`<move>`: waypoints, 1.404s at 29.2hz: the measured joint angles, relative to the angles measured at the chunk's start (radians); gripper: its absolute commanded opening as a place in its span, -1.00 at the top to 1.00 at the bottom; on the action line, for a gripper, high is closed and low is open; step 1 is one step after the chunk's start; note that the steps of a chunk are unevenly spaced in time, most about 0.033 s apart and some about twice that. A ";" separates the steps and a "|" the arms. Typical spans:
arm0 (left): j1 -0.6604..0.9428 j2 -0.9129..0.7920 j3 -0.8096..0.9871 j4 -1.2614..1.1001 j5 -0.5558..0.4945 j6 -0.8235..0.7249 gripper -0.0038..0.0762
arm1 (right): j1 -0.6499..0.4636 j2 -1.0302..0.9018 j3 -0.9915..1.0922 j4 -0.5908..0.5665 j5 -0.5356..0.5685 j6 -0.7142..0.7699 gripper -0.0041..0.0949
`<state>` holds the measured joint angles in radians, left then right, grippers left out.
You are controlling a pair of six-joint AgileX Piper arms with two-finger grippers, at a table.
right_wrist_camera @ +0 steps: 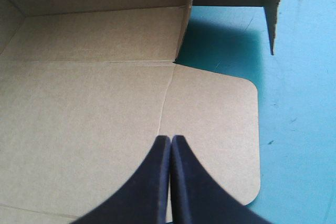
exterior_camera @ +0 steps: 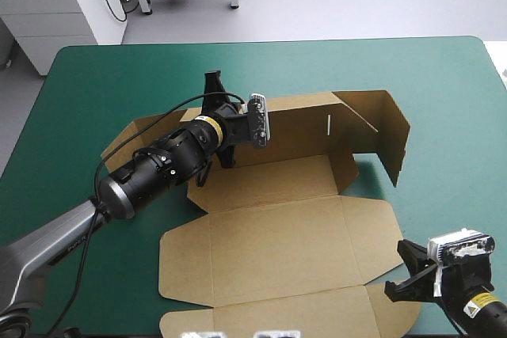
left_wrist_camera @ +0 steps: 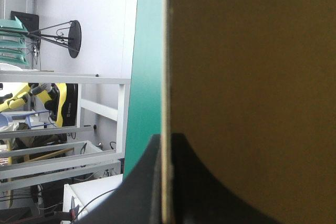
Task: Fold the box
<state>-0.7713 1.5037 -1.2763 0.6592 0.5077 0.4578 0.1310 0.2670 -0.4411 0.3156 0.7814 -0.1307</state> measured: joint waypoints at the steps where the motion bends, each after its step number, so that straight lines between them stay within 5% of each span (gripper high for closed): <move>1: 0.000 0.000 0.002 0.007 0.002 -0.010 0.93 | 0.000 0.000 0.000 0.000 -0.010 0.008 0.95; 17: -0.077 0.000 0.040 0.202 -0.048 -0.052 0.93 | 0.000 0.208 -0.216 -0.065 -0.062 0.044 0.95; 22: -0.080 0.000 0.082 0.366 -0.051 -0.226 0.93 | 0.000 0.392 -0.379 -0.073 -0.044 0.046 0.95; 34: -0.080 0.000 0.174 0.631 -0.078 -0.510 0.93 | 0.000 0.855 -0.860 -0.106 0.108 0.023 0.95; 41: -0.080 0.000 0.176 0.655 -0.083 -0.561 0.93 | 0.000 1.252 -1.263 -0.125 0.293 0.015 0.95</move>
<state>-0.8512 1.5037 -1.1004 1.3144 0.4250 -0.1027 0.1310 1.5192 -1.7046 0.1902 1.0747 -0.1157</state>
